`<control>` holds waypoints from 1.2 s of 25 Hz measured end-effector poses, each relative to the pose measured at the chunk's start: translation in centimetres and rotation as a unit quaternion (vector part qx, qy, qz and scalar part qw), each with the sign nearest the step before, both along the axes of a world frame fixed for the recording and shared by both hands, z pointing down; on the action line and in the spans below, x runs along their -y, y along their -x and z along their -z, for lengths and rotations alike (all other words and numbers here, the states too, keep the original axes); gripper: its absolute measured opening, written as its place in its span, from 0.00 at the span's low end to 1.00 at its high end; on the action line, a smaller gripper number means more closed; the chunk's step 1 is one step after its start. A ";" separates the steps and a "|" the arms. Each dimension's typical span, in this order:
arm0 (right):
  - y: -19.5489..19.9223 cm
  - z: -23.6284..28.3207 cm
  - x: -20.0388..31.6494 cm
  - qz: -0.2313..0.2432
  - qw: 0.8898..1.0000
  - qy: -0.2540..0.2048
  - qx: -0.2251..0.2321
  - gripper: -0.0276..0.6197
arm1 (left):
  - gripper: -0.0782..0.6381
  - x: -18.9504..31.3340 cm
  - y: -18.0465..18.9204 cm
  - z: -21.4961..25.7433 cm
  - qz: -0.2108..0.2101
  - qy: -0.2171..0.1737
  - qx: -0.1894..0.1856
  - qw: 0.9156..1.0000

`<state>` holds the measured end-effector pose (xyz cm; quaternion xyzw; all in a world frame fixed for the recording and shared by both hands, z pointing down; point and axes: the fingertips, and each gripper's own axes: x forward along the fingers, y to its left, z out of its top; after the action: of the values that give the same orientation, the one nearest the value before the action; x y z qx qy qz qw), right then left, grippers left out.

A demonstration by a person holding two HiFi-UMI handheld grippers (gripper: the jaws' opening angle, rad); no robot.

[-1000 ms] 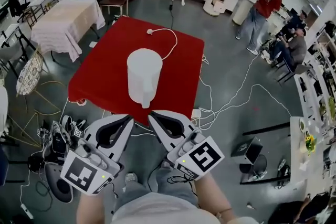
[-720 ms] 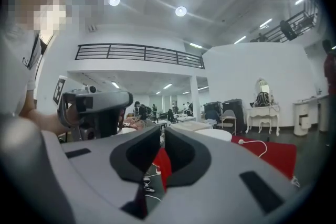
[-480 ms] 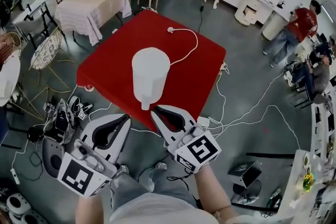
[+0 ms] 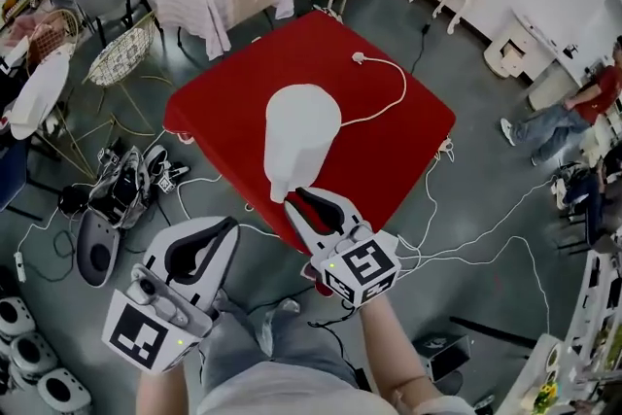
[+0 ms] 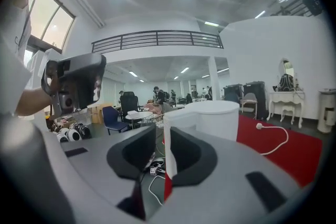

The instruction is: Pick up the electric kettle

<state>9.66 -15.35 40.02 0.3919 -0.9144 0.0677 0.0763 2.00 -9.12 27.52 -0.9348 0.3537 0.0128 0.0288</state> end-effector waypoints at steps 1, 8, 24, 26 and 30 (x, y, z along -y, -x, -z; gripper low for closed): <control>0.1 -0.5 0.3 0.006 1.000 0.004 -0.002 0.18 | 0.12 0.0 0.1 -0.2 0.005 0.004 0.001 1.000; 0.7 -3.4 1.8 0.031 0.999 0.022 -0.016 0.20 | 0.12 0.3 0.0 -1.3 0.017 0.019 -0.009 1.000; 3.5 -5.4 4.0 0.086 0.996 0.029 -0.022 0.22 | 0.12 1.5 -0.8 -2.4 0.043 0.026 0.002 0.999; 3.9 -5.6 4.2 0.091 0.995 0.029 -0.019 0.22 | 0.12 1.8 -0.7 -2.5 0.045 0.027 0.004 0.999; 5.0 -5.8 4.7 0.100 0.994 0.029 -0.022 0.22 | 0.12 2.3 -0.5 -2.8 0.048 0.028 0.006 0.998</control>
<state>4.67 -20.04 45.79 0.2972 -0.9448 0.0777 0.1142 2.47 -11.41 30.29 -0.9174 0.3978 -0.0038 0.0053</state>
